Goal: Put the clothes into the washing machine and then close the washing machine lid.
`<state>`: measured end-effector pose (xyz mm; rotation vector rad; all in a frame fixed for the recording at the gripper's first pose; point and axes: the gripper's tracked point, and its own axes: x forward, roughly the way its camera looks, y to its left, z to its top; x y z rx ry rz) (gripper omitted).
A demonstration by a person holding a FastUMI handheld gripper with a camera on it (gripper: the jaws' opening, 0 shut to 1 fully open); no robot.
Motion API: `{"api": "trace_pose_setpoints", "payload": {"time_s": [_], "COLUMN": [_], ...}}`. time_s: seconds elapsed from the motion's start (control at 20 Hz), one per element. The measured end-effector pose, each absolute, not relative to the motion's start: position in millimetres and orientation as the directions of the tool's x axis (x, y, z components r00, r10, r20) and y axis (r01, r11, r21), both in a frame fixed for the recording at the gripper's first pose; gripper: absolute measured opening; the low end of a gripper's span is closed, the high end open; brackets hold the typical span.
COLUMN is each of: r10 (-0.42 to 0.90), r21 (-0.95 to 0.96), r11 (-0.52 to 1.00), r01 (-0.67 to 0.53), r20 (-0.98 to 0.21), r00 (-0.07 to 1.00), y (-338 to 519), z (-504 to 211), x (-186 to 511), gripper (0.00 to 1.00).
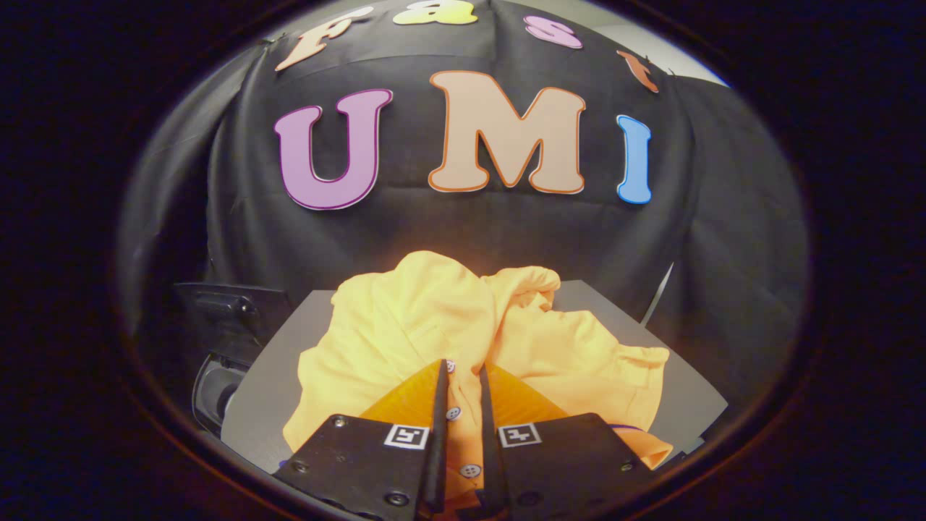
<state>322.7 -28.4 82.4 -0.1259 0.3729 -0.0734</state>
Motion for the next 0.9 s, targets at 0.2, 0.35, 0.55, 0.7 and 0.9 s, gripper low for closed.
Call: {"api": "trace_pose_setpoints", "payload": {"time_s": [0.2,0.35,0.55,0.7,0.9], "r10": [-0.122,-0.12,-0.062,-0.045,-0.029], "r21": [-0.176,-0.177,-0.098,-0.061,-0.023], "r11": [0.983,0.982,0.995,0.998,0.999], "r01": [0.061,0.059,0.029,0.028,0.025], "r20": [-0.36,-0.359,-0.35,-0.299,-0.236], "r00": [0.925,0.926,0.935,0.953,0.971], "y": [-24.1,-17.5,-5.9,1.9,18.8], "z": [85.1,86.6,89.9,105.7,136.5], "x": [306.4,294.1,275.0,257.6,250.7], "gripper": [0.07,0.04,0.02,0.02,0.02]}}
